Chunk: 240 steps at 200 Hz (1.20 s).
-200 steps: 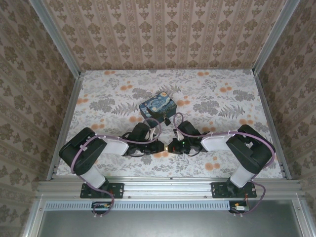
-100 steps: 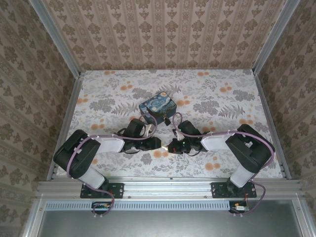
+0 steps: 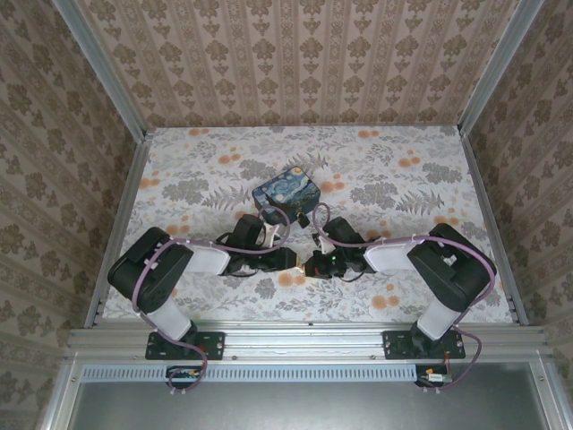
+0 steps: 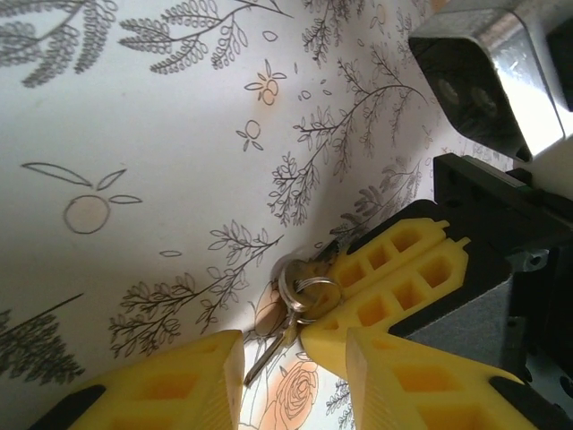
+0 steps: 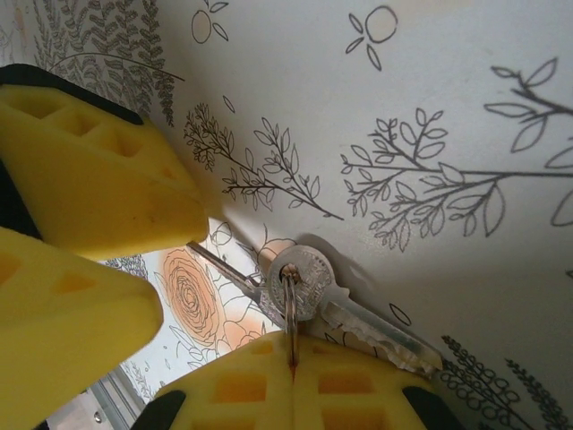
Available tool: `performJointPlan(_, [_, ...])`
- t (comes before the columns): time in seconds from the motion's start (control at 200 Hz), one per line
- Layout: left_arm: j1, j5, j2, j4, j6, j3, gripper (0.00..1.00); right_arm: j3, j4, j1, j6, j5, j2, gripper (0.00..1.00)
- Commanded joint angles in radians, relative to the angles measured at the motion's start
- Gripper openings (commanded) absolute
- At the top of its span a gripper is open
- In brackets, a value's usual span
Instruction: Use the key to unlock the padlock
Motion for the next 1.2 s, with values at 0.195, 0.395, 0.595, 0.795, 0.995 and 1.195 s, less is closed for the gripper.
performJointPlan(0.195, [-0.023,0.039,0.016,0.019,0.001,-0.026,0.33,-0.001,0.003,-0.001,-0.012,0.125,0.079,0.03])
performJointPlan(0.395, [-0.023,0.032,0.011,0.024,-0.004,-0.04,0.23,-0.01,0.019,-0.009,0.002,0.122,0.079,0.03])
performJointPlan(0.595, [-0.023,0.028,0.013,0.039,-0.011,-0.051,0.18,-0.012,0.023,-0.011,0.004,0.117,0.083,0.03])
performJointPlan(0.795, [-0.023,0.032,0.025,0.038,-0.009,-0.042,0.02,-0.012,0.029,-0.011,0.004,0.108,0.082,0.04])
performJointPlan(0.995, [-0.02,0.033,0.04,-0.013,0.023,-0.001,0.0,-0.011,0.02,-0.027,0.002,0.067,0.052,0.23])
performJointPlan(1.195, [-0.002,-0.026,-0.138,-0.367,0.168,0.095,0.0,0.002,-0.218,-0.131,-0.119,0.086,-0.187,0.5])
